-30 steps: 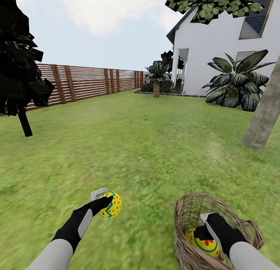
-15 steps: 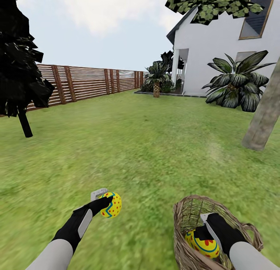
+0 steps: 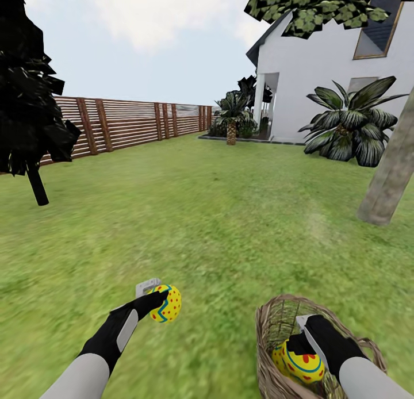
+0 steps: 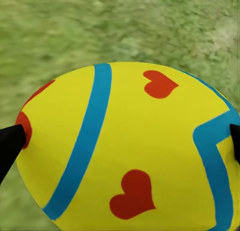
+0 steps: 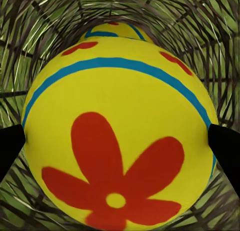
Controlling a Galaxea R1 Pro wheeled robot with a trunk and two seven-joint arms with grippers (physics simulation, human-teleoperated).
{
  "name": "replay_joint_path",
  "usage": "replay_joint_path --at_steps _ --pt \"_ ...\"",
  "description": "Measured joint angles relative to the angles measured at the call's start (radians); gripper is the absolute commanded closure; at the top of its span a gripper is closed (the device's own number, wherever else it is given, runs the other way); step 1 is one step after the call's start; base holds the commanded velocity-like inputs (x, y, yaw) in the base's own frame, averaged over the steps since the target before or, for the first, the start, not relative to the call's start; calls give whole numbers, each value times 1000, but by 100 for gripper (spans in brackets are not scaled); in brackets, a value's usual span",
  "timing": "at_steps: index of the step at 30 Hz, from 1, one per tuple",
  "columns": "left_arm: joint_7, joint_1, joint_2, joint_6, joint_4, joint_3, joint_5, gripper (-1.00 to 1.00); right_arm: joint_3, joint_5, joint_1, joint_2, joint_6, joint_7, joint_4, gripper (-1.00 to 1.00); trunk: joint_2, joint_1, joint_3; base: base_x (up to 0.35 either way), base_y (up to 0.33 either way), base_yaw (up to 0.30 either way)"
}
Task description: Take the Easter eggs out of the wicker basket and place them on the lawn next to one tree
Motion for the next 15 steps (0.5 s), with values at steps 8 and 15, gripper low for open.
replay_joint_path --at_steps 8,15 --pt "0 0 0 0 2 0 0 100 1 0 0 0 0 0 0 100 56 -31 25 0 0 0" --pt "1 0 0 0 34 -2 0 100 1 0 0 0 0 0 0 100 105 -58 47 0 0 0"
